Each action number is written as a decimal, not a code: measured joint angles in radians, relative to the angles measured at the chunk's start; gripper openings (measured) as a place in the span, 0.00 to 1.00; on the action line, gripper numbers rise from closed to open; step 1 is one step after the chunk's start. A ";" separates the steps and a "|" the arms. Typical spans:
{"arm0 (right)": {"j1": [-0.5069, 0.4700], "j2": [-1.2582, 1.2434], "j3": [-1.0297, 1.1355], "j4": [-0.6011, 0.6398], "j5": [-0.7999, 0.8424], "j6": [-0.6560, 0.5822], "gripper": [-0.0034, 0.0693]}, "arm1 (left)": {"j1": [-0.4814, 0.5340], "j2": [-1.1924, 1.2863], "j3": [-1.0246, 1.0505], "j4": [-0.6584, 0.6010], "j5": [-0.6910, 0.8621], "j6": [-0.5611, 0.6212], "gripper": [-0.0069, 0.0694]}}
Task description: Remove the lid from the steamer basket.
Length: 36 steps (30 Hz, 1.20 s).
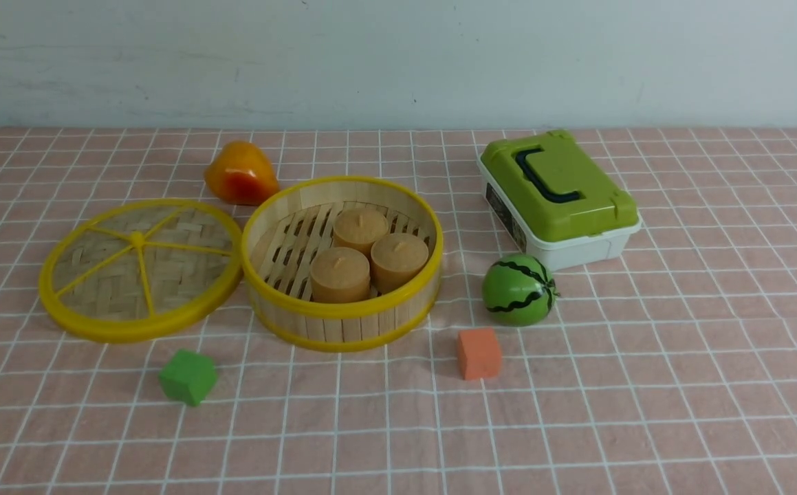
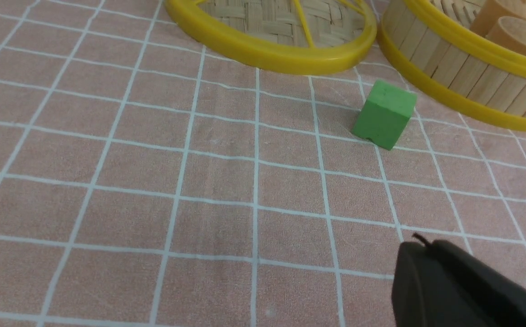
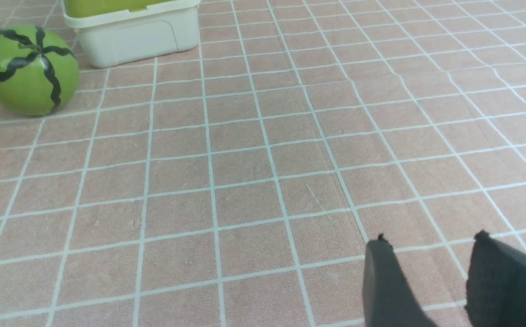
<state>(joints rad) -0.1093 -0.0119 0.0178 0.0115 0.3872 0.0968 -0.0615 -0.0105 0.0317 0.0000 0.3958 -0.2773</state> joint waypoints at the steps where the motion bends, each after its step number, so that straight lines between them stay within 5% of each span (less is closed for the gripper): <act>1: 0.000 0.000 0.000 0.000 0.000 0.000 0.38 | 0.000 0.000 0.000 0.000 0.000 0.000 0.07; 36: 0.000 0.000 0.000 0.000 0.000 0.000 0.38 | 0.000 0.000 0.000 0.000 0.000 0.001 0.09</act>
<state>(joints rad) -0.1093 -0.0119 0.0178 0.0115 0.3872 0.0968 -0.0615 -0.0105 0.0317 0.0000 0.3958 -0.2765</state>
